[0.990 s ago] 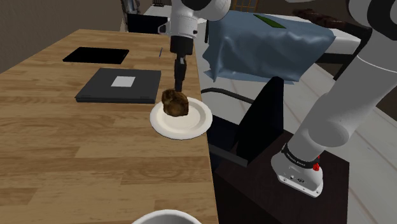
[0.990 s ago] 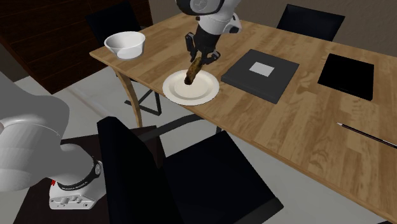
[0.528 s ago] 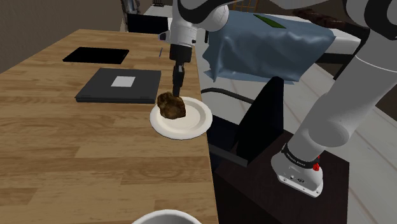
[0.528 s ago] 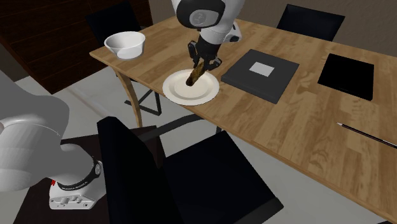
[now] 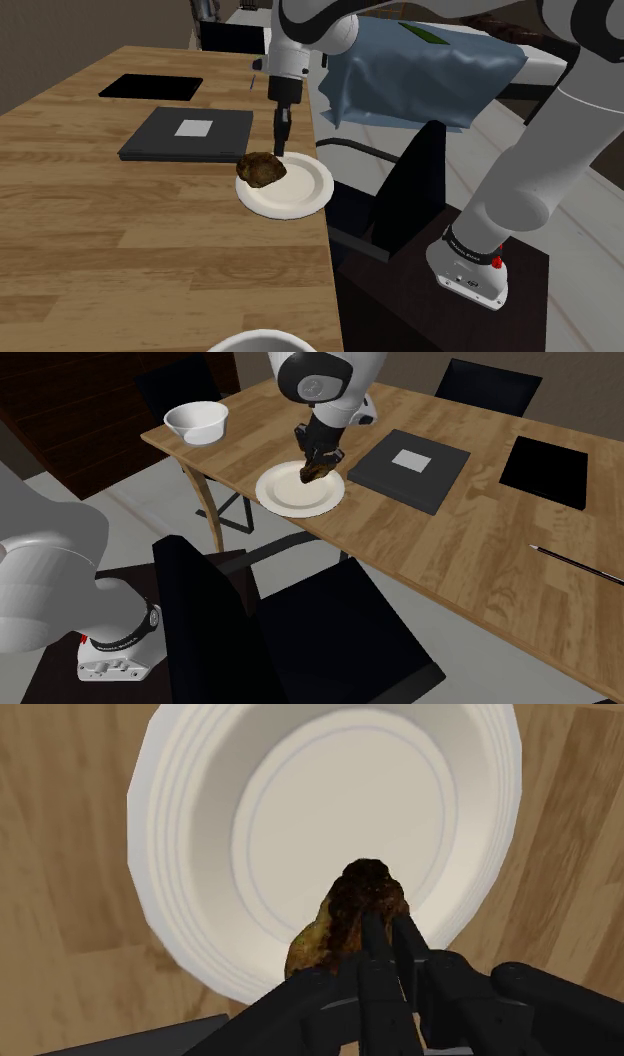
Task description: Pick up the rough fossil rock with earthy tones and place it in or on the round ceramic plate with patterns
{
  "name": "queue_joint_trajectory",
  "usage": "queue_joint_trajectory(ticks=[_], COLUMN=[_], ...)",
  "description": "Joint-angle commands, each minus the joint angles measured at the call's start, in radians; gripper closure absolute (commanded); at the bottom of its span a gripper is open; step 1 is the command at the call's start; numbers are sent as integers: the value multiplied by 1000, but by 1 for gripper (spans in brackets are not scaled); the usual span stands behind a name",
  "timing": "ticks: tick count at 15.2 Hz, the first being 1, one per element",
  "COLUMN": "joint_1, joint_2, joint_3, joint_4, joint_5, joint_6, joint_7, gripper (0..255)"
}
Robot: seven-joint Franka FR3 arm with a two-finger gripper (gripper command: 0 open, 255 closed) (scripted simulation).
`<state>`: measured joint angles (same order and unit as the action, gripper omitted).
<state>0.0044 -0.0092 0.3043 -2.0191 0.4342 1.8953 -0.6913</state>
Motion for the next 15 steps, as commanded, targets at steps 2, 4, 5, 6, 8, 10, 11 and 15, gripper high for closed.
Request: queue_joint_trajectory(ticks=[2, 4, 5, 6, 8, 10, 11, 15], joint_1=[0, 0, 0, 1, -11, -21, -21, -21], joint_2=[-1, -2, -2, 5, -3, -5, -5, -5], joint_3=[0, 0, 0, 1, -11, -22, -22, -22], joint_4=[-4, -6, -6, -2, 52, 104, 104, 104], joint_5=[0, 0, 0, -1, -10, -18, -18, -18], joint_6=[-15, -14, -14, -11, -75, -133, -133, -133], joint_7=[-1, -2, -2, 1, 5, 9, 9, 9], gripper=[0, 0, 0, 0, 0, 0, 0, 0])
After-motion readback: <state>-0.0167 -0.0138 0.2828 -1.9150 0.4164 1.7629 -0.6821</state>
